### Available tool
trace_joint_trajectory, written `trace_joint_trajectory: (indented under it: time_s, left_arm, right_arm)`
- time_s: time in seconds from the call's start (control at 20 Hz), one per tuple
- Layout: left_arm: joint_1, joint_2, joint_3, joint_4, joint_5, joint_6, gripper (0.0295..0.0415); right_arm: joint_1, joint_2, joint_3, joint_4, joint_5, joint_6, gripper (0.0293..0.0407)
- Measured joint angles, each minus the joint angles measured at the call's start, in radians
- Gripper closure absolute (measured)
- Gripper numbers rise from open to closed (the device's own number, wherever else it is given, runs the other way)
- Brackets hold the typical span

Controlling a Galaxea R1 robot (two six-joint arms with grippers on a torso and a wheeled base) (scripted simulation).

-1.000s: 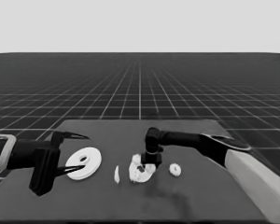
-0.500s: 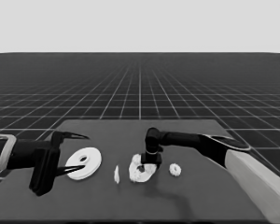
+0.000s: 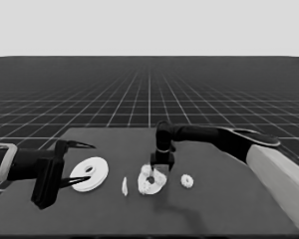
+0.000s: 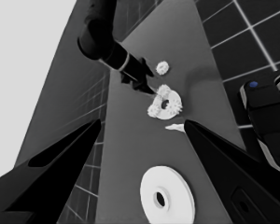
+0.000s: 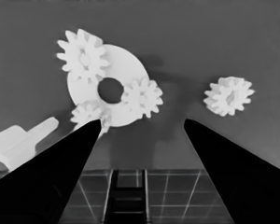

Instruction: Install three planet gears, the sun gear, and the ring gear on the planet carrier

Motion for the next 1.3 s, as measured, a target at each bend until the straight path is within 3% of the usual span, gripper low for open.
trace_joint_trajectory:
  time_s: [0.1,0.2,0.3,0.6,0.7,0.75,1.1,1.2,1.3]
  left_arm:
    - [0.0,0.0,0.0,0.0,0.0,0.0,0.0326]
    - [0.0,0.0,0.0,0.0,0.0,0.0,0.0326]
    - [0.0,0.0,0.0,0.0,0.0,0.0,0.0326]
    - [0.0,0.0,0.0,0.0,0.0,0.0,0.0326]
    - [0.0,0.0,0.0,0.0,0.0,0.0,0.0326]
    - [0.0,0.0,0.0,0.0,0.0,0.0,0.0326]
    - [0.0,0.0,0.0,0.0,0.0,0.0,0.0326]
    - [0.0,0.0,0.0,0.0,0.0,0.0,0.0326]
    - [0.0,0.0,0.0,0.0,0.0,0.0,0.0326]
  right_arm:
    - [0.001,0.0,0.0,0.002,0.0,0.0,0.0315]
    - [0.015,-0.243,0.176,0.018,0.01,-0.075,0.0315]
    - [0.02,-0.332,0.195,0.025,0.018,-0.134,0.0315]
    - [0.023,-0.369,0.197,0.03,0.022,-0.171,0.0315]
    - [-0.114,-0.347,0.134,-0.096,0.079,-0.202,0.0315]
    - [-0.144,-0.338,0.11,-0.121,0.095,-0.213,0.0315]
    - [-0.181,-0.324,0.072,-0.152,0.119,-0.23,0.0315]
    - [-0.182,-0.324,0.071,-0.153,0.119,-0.231,0.0386]
    - [-0.182,-0.324,0.071,-0.153,0.119,-0.231,0.039]
